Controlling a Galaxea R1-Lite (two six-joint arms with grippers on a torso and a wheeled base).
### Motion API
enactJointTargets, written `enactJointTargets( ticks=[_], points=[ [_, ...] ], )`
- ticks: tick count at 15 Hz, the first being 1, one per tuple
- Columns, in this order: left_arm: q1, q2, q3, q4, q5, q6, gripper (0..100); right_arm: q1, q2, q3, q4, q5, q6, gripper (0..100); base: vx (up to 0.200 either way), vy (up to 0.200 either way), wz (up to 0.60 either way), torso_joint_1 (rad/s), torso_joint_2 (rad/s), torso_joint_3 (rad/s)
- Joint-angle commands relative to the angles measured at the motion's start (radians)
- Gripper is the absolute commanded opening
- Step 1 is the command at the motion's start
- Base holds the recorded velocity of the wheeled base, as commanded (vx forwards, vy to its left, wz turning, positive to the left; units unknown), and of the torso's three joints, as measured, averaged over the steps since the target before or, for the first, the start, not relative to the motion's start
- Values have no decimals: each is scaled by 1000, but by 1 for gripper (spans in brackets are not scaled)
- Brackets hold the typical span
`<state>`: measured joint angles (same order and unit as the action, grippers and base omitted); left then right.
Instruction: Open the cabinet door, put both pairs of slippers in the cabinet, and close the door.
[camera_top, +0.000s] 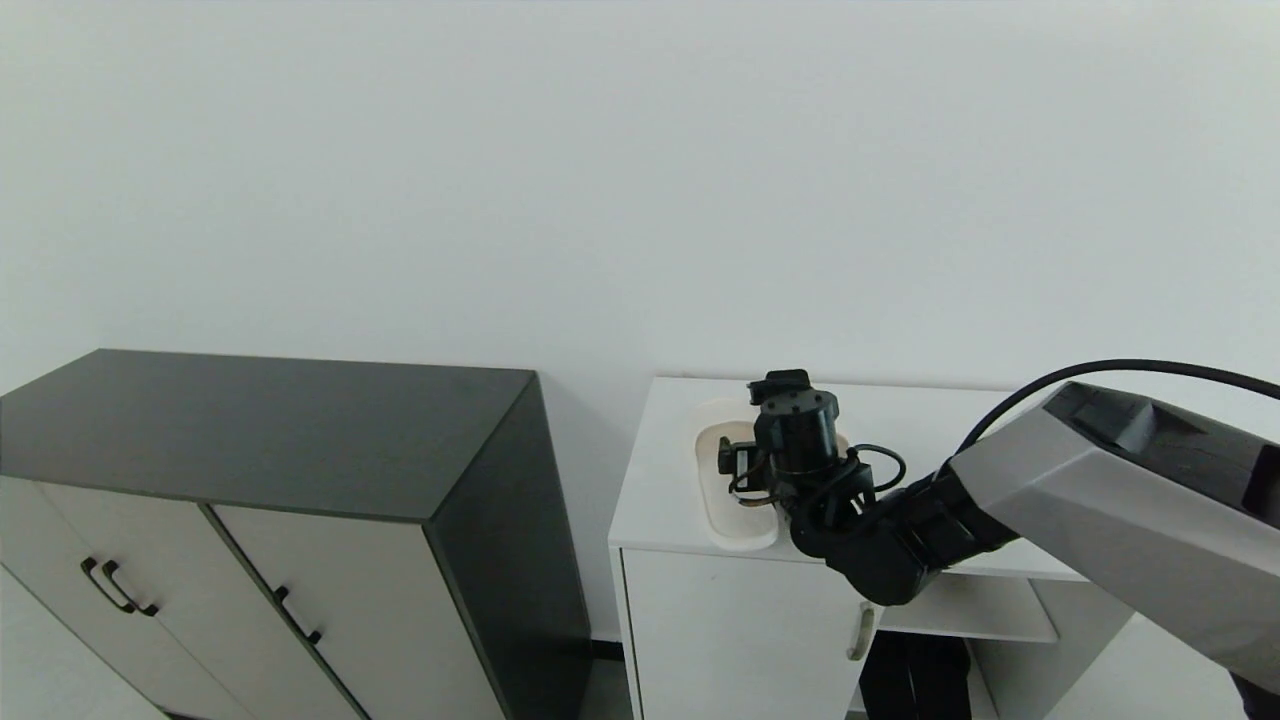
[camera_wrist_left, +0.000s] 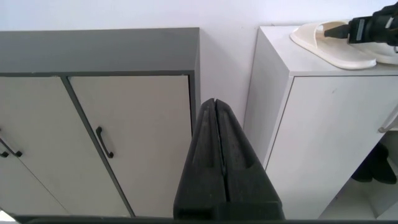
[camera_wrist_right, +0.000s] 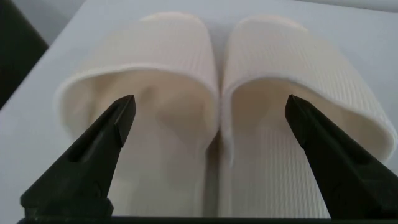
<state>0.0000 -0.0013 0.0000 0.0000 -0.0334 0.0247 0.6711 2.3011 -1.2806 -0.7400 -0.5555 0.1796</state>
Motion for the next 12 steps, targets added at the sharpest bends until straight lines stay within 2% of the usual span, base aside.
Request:
enactJointTargets(
  ticks=[1, 3, 4, 12],
  points=[
    [0, 1, 0, 0, 0, 0, 0, -15, 28, -23, -1, 6, 0, 100, 0, 0, 0, 0, 0, 0],
    [0, 1, 0, 0, 0, 0, 0, -25, 28, -26, -1, 6, 0, 100, 0, 0, 0, 0, 0, 0],
    [0, 1, 0, 0, 0, 0, 0, -28, 28, -31, 1, 6, 0, 0, 0, 0, 0, 0, 0, 0],
    [0, 1, 0, 0, 0, -2, 0, -36, 34, -34, -1, 6, 0, 0, 0, 0, 0, 0, 0, 0]
  ],
)
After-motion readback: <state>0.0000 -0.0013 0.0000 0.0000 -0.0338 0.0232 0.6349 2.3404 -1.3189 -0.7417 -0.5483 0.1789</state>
